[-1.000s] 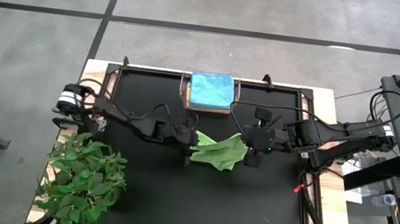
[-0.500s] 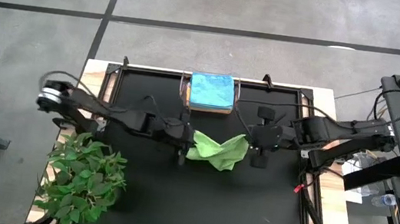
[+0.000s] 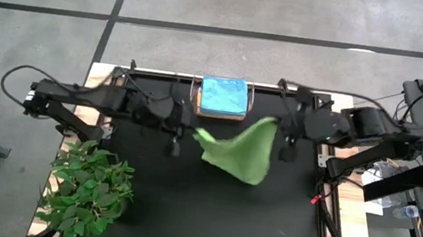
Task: Fold microfiber towels
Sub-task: Fold the green microfiber cloth
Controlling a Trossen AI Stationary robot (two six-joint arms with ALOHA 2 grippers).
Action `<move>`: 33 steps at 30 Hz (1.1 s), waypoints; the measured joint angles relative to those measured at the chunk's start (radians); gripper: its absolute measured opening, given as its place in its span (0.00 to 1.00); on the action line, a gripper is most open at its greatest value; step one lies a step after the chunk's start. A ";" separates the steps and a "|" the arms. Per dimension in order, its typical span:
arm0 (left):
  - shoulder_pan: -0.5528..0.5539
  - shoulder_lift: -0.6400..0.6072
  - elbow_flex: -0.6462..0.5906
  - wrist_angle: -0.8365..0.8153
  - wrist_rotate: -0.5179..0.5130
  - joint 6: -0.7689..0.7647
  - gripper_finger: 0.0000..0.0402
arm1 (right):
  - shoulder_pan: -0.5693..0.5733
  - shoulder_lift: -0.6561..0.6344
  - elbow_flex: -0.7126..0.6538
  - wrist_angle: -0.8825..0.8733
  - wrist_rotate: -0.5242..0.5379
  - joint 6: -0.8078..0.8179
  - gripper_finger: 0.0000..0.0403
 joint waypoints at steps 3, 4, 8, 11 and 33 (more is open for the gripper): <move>0.021 -0.003 0.097 -0.069 -0.122 0.003 0.00 | -0.005 0.000 0.046 -0.014 0.068 -0.060 0.02; 0.028 -0.004 0.126 -0.101 -0.167 0.011 0.00 | -0.009 0.000 0.059 -0.019 0.058 -0.078 0.02; 0.064 -0.004 0.226 -0.190 -0.197 0.075 0.00 | -0.025 0.000 0.087 -0.024 0.009 -0.090 0.02; 0.089 -0.004 0.266 -0.205 -0.193 0.106 0.00 | -0.043 0.000 0.088 -0.018 0.029 -0.105 0.02; -0.023 0.071 0.317 -0.381 0.190 0.093 0.00 | -0.061 0.012 0.044 -0.195 -0.480 0.168 0.02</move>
